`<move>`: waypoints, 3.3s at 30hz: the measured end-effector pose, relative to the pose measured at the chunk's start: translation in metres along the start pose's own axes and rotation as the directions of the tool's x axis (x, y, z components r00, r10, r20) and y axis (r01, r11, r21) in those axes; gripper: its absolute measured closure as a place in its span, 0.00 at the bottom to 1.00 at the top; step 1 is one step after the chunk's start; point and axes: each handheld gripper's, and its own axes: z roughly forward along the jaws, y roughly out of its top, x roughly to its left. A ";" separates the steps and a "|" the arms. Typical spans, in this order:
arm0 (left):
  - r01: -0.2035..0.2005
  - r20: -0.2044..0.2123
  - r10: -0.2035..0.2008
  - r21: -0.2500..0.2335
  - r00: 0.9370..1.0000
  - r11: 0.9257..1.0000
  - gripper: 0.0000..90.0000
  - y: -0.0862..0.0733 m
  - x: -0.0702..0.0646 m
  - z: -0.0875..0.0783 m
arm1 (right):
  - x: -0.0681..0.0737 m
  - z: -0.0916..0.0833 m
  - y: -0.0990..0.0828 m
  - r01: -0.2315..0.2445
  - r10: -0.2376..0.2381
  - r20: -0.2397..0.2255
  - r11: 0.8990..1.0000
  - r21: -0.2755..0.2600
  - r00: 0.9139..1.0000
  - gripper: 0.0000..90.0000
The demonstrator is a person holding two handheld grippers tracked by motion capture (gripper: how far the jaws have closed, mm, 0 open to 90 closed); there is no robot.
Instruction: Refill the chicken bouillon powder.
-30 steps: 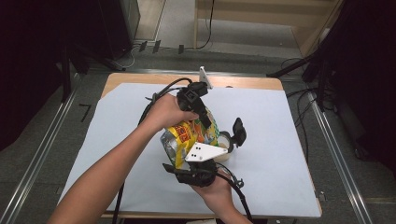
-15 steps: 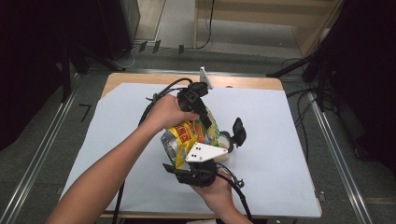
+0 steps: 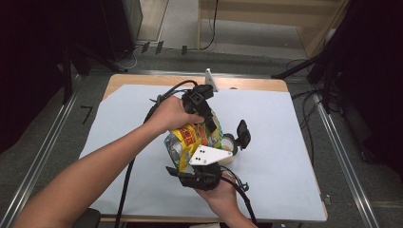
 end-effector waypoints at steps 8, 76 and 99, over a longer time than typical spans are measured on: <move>-0.002 -0.004 0.002 -0.001 1.000 1.000 0.89 0.000 -0.001 0.000 | 0.000 0.001 0.000 0.000 0.000 0.001 1.000 -0.004 1.000 0.72; -0.012 0.003 0.012 -0.019 1.000 1.000 0.88 0.004 0.002 0.000 | -0.002 0.000 0.001 -0.004 0.004 0.007 1.000 0.000 1.000 0.72; -0.009 0.004 0.009 -0.019 1.000 1.000 0.88 0.006 0.002 0.001 | -0.001 -0.002 0.003 -0.002 0.002 0.013 1.000 -0.006 1.000 0.73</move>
